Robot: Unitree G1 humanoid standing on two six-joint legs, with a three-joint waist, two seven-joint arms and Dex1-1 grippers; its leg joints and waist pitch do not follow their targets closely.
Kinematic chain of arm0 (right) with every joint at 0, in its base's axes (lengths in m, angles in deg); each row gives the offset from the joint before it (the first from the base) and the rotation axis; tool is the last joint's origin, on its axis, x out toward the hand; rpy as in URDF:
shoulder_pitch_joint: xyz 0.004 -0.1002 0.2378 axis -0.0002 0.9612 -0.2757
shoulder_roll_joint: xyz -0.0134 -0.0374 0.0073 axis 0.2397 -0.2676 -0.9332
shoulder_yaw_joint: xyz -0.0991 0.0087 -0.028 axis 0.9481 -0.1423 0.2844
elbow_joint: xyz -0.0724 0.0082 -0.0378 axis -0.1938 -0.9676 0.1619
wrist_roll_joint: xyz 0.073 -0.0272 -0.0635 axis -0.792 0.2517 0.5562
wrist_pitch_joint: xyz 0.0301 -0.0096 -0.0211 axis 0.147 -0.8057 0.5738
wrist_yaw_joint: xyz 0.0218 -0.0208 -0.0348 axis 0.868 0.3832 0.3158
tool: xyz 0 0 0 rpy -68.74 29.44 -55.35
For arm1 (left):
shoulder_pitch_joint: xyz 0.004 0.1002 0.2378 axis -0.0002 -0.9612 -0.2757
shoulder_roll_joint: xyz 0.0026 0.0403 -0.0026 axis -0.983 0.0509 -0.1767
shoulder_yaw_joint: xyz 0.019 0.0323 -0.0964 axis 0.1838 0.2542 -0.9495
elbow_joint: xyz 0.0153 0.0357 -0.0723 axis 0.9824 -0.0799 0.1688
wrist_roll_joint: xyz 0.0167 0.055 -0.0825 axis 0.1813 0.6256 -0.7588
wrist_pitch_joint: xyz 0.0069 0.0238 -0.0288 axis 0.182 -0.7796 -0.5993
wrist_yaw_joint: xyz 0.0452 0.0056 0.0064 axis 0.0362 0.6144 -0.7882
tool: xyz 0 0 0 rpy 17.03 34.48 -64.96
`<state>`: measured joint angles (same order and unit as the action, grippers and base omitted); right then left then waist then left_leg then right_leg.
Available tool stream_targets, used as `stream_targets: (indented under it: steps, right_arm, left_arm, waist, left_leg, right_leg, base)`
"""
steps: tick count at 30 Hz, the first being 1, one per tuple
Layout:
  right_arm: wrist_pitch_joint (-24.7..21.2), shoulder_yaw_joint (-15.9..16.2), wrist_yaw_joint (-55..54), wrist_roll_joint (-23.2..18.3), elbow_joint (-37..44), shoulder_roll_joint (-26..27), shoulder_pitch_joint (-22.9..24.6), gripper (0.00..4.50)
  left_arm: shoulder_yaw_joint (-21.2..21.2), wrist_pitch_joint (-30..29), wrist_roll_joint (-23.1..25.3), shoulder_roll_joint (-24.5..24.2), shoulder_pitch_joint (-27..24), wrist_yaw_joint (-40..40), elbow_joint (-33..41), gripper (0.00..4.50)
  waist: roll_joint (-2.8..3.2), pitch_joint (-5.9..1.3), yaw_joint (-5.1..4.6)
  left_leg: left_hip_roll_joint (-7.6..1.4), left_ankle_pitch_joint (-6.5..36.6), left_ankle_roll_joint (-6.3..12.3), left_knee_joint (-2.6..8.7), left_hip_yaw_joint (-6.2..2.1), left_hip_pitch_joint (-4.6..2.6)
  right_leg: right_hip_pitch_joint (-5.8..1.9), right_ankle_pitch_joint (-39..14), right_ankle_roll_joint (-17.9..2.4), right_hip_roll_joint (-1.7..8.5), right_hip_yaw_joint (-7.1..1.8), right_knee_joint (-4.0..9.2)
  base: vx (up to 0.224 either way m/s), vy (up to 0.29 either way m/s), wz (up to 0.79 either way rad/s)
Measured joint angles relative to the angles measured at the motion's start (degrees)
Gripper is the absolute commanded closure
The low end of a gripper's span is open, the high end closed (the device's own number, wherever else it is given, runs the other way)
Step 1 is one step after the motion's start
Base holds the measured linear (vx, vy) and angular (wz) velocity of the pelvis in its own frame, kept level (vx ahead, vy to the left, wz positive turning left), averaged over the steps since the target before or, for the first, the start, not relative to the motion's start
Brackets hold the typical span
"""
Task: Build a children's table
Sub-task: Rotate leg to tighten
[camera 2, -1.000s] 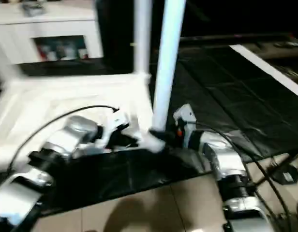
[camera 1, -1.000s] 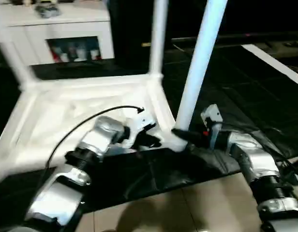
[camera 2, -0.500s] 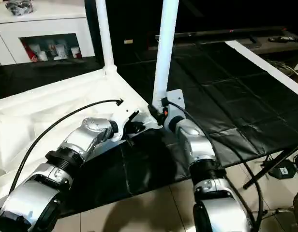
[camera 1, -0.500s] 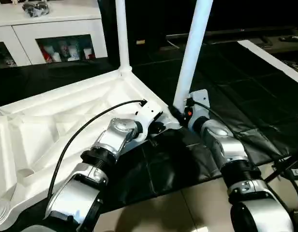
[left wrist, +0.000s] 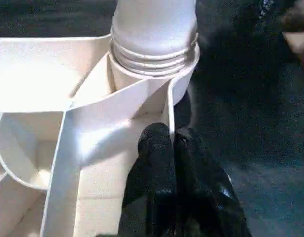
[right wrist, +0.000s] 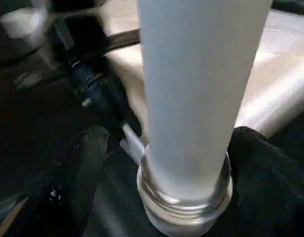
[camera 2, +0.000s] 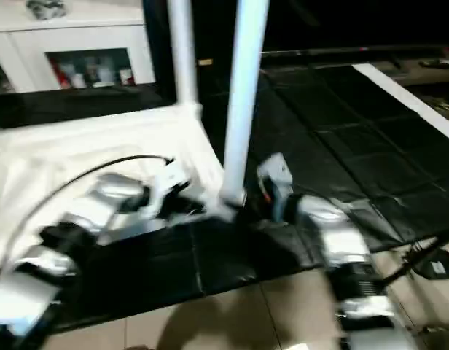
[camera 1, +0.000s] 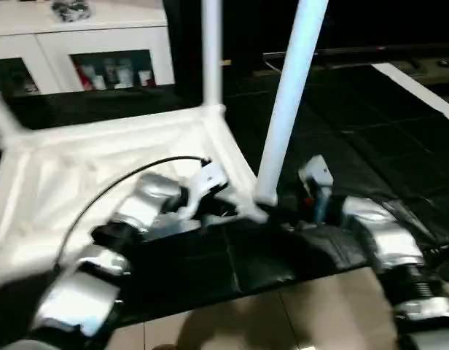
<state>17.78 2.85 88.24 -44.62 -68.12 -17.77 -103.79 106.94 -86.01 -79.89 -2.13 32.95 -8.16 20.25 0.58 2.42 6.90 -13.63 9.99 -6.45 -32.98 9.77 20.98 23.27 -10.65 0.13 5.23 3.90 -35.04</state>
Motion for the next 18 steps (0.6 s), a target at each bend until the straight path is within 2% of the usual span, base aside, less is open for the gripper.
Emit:
stream_targets:
  steps: [4,6,12,14,18]
  right_arm:
    - [0.1,2.2,9.0,-1.4,0.1,-1.6,-0.2,0.44]
    - [-0.5,3.0,12.6,-1.9,0.0,-2.6,-0.4,0.44]
    - [-1.2,4.4,19.8,-2.1,-1.0,-3.9,-1.8,0.84]
    - [-0.6,4.9,21.1,-2.3,-2.2,-3.9,-2.1,1.23]
    - [-0.4,5.4,23.7,-2.5,-3.7,-3.8,-3.4,1.36]
  left_arm:
    - [2.1,1.7,-0.1,-0.8,-0.1,6.3,1.1,4.50]
    - [2.8,2.4,-0.2,-1.3,-0.3,8.6,1.6,4.50]
    - [4.4,4.2,-0.2,-2.6,-0.3,13.8,2.2,4.50]
    - [4.9,4.7,-0.1,-2.6,-0.3,14.8,2.3,4.50]
    - [5.5,4.8,-0.1,-2.6,-0.3,15.9,3.0,4.50]
  waist:
    - [0.07,0.04,1.46]
    - [0.07,0.04,1.71]
    - [0.07,0.04,1.82]
    - [0.07,0.04,1.85]
    - [0.07,0.04,1.85]
  left_leg:
    - [0.00,0.1,0.09,-0.26,0.06,0.09]
    - [0.00,0.1,0.14,-0.35,0.06,0.10]
    - [-0.04,0.1,0.13,-0.50,0.05,0.07]
    - [-0.04,0.1,0.13,-0.55,0.05,0.08]
    - [-0.04,0.1,0.13,-0.58,0.05,0.08]
  right_leg:
    - [-0.05,0.0,0.0,0.08,-0.04,-0.02]
    - [-0.09,0.0,0.0,0.09,-0.05,-0.03]
    - [-0.09,0.0,0.0,0.09,-0.03,-0.26]
    - [-0.10,0.0,0.0,0.09,-0.04,-0.28]
    - [-0.10,0.1,-0.1,0.09,-0.05,-0.31]
  base:
    - [0.000,0.000,0.00]
    - [0.000,0.000,0.00]
    - [0.000,0.000,0.00]
    - [0.000,0.000,0.00]
    - [0.000,0.000,0.00]
